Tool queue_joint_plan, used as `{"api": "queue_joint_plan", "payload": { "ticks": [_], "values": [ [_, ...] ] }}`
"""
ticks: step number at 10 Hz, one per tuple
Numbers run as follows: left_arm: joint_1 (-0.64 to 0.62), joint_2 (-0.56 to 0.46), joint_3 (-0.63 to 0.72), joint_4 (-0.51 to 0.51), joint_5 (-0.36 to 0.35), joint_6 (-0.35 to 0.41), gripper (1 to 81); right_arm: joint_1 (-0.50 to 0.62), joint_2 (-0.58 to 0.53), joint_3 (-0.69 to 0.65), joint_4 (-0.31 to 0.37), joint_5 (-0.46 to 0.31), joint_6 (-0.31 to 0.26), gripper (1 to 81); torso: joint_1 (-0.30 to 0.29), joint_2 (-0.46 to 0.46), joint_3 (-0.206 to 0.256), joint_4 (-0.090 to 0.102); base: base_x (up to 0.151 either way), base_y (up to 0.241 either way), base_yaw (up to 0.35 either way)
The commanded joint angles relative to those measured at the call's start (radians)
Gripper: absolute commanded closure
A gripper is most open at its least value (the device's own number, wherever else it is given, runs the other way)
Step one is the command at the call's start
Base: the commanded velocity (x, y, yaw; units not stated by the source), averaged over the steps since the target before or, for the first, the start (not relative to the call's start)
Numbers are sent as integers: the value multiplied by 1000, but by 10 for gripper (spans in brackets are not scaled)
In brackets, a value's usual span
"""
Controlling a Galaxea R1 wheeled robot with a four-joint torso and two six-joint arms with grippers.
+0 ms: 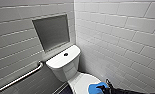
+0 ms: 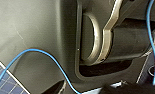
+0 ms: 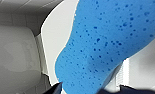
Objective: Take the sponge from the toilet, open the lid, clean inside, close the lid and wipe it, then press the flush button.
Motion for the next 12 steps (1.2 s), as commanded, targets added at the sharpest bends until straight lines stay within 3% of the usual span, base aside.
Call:
{"api": "queue_joint_plan", "payload": {
  "ticks": [1, 4, 5, 6, 7, 9, 12],
  "values": [
    [15, -1, 6, -6, 77, 3, 10, 153, -13, -8, 62, -26, 5, 10, 0, 0, 0, 0, 0, 0, 0],
    [15, 0, 6, -7, 74, 1, 10, 162, 7, -46, 90, -30, 5, 10, 0, 0, 0, 0, 0, 0, 0],
    [15, 0, 6, -7, 73, -1, 10, 162, 13, -54, 88, -29, 5, 10, 0, 0, -64, 0, 0, 0, 0],
    [15, 2, 2, -7, 73, -2, 10, 164, 16, -56, 88, -27, 5, 10, 0, 0, -94, 0, 0, 0, 0],
    [15, 5, -6, -7, 73, -2, 10, 170, 15, -56, 88, -27, 5, 10, 0, 0, -101, 0, 0, 0, 0],
    [15, 11, -15, -7, 73, -2, 10, 190, 13, -59, 90, -36, 5, 10, 0, 0, -66, 0, 0, 0, 0],
    [15, 11, -15, -7, 73, -2, 10, 215, 1, -63, 87, -36, 5, 10, 1, 0, -84, 0, 0, 0, 0]
  ]
}}
